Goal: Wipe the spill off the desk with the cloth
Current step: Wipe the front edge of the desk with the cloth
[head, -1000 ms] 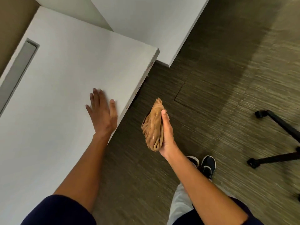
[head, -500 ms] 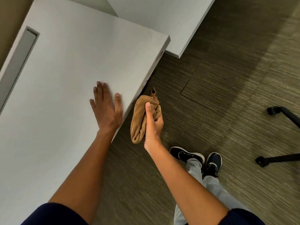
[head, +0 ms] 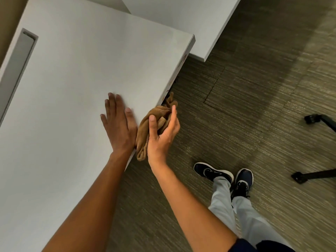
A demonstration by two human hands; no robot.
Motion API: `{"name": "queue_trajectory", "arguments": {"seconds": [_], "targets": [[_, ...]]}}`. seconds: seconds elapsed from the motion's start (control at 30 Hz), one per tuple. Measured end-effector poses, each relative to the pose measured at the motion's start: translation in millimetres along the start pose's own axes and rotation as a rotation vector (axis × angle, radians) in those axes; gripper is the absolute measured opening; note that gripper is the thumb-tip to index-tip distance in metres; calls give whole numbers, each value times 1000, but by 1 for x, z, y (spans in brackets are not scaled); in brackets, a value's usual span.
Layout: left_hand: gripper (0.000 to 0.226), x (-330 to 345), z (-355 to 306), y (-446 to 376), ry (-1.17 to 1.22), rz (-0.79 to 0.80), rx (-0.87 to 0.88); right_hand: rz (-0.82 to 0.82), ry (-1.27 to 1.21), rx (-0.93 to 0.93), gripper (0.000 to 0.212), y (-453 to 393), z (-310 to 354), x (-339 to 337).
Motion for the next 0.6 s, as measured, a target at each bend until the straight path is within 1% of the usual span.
{"name": "queue_trajectory", "arguments": {"seconds": [0.1, 0.2, 0.33, 0.47, 0.6], "targets": [[58, 2, 3, 0, 25, -23, 12, -109, 118, -71, 51, -5, -1, 5], [59, 2, 5, 0, 40, -34, 16, -166, 187, -113, 39, -12, -2, 6], [60, 2, 6, 2, 53, -35, 21, -234, 199, -139, 27, -45, 14, -5], [58, 4, 5, 1, 34, -20, 24, -316, 178, -194, 25, -109, 57, -26], [58, 3, 4, 1, 17, -13, 10, -353, 125, -149, 27, -168, 97, -45]]}}
Point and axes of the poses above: each hand's wrist, its own y-axis away from the middle knuckle, its own x-axis out of the palm, z = x × y, the point moved 2 cm from there along -y, towards the middle knuckle, and after that the axes turned 13 degrees about z, right-handed, at the moved point
